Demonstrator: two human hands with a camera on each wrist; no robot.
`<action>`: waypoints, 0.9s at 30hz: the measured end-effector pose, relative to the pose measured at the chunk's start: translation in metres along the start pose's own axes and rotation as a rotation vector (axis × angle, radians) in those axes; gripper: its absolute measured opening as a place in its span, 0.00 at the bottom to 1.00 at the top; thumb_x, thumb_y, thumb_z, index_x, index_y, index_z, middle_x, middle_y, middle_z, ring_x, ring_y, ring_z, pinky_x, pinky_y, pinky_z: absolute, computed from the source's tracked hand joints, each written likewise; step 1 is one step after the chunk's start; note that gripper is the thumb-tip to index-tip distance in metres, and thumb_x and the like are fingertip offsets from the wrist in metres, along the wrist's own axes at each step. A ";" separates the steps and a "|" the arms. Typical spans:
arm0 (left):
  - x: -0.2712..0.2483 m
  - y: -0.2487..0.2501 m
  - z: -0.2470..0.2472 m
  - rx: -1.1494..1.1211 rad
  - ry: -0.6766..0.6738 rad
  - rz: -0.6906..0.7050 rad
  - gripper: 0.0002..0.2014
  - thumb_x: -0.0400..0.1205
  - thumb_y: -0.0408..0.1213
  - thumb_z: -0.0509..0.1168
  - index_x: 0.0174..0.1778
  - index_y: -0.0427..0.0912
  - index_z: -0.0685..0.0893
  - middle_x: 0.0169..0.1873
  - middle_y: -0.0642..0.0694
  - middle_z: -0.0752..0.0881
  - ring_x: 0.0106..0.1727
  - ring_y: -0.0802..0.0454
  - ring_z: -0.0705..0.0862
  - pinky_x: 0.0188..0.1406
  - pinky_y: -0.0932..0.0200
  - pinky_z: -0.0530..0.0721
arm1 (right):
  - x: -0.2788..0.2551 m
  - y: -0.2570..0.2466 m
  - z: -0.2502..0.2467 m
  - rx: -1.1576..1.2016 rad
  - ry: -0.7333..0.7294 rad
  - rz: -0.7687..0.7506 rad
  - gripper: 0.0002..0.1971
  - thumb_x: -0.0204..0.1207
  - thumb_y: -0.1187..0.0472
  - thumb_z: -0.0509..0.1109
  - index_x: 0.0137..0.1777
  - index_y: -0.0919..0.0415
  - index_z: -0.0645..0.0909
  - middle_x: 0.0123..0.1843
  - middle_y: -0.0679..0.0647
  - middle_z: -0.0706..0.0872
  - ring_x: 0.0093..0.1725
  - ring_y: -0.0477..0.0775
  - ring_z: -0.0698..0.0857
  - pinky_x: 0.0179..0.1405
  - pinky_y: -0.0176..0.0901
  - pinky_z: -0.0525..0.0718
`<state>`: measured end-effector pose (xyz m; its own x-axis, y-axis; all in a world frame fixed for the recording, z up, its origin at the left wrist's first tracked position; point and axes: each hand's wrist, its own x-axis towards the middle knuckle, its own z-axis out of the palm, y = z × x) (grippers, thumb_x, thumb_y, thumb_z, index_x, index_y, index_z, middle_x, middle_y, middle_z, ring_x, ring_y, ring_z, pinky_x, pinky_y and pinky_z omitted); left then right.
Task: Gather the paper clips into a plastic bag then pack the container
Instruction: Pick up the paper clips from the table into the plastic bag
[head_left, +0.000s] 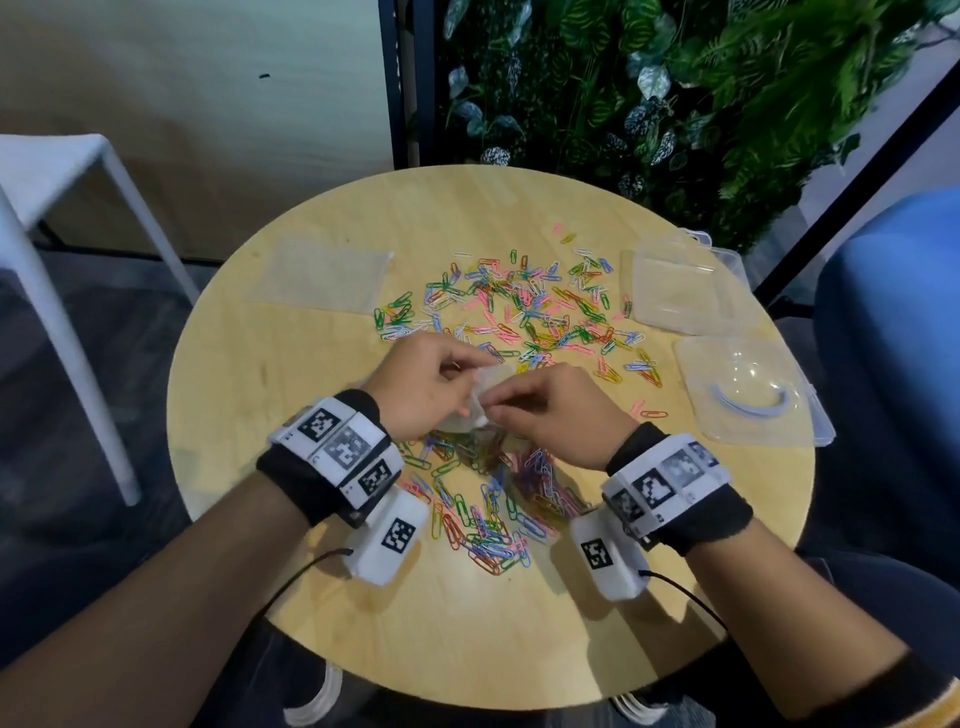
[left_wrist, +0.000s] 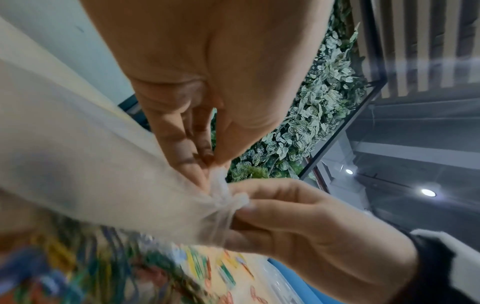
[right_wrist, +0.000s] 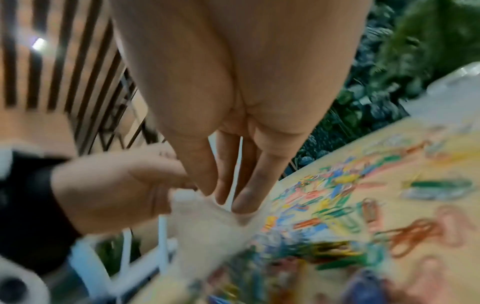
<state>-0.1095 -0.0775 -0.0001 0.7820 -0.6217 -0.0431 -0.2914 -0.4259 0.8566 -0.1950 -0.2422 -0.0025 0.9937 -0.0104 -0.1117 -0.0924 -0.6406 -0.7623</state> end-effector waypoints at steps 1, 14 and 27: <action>0.002 0.000 -0.009 0.023 0.018 0.021 0.13 0.83 0.26 0.66 0.59 0.43 0.90 0.51 0.48 0.89 0.39 0.59 0.89 0.46 0.64 0.88 | -0.003 -0.005 -0.005 0.196 0.019 0.025 0.07 0.78 0.64 0.73 0.52 0.60 0.90 0.45 0.55 0.93 0.42 0.47 0.90 0.47 0.38 0.87; -0.038 -0.051 -0.147 -0.063 0.675 0.191 0.11 0.83 0.30 0.67 0.59 0.41 0.89 0.49 0.46 0.89 0.43 0.64 0.86 0.50 0.69 0.83 | 0.058 -0.074 0.078 -0.550 -0.284 -0.163 0.24 0.81 0.52 0.67 0.73 0.64 0.76 0.72 0.62 0.79 0.71 0.62 0.77 0.67 0.46 0.72; -0.024 -0.054 -0.111 0.041 0.271 -0.083 0.14 0.84 0.36 0.68 0.64 0.38 0.86 0.29 0.48 0.88 0.24 0.59 0.86 0.44 0.62 0.86 | 0.016 -0.048 0.091 -1.129 -0.578 -0.339 0.34 0.82 0.39 0.56 0.85 0.48 0.51 0.88 0.53 0.51 0.80 0.60 0.64 0.75 0.63 0.68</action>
<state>-0.0514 0.0329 0.0116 0.9211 -0.3879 0.0318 -0.2384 -0.4977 0.8340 -0.1805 -0.1418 -0.0260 0.7606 0.4244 -0.4913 0.5386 -0.8351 0.1123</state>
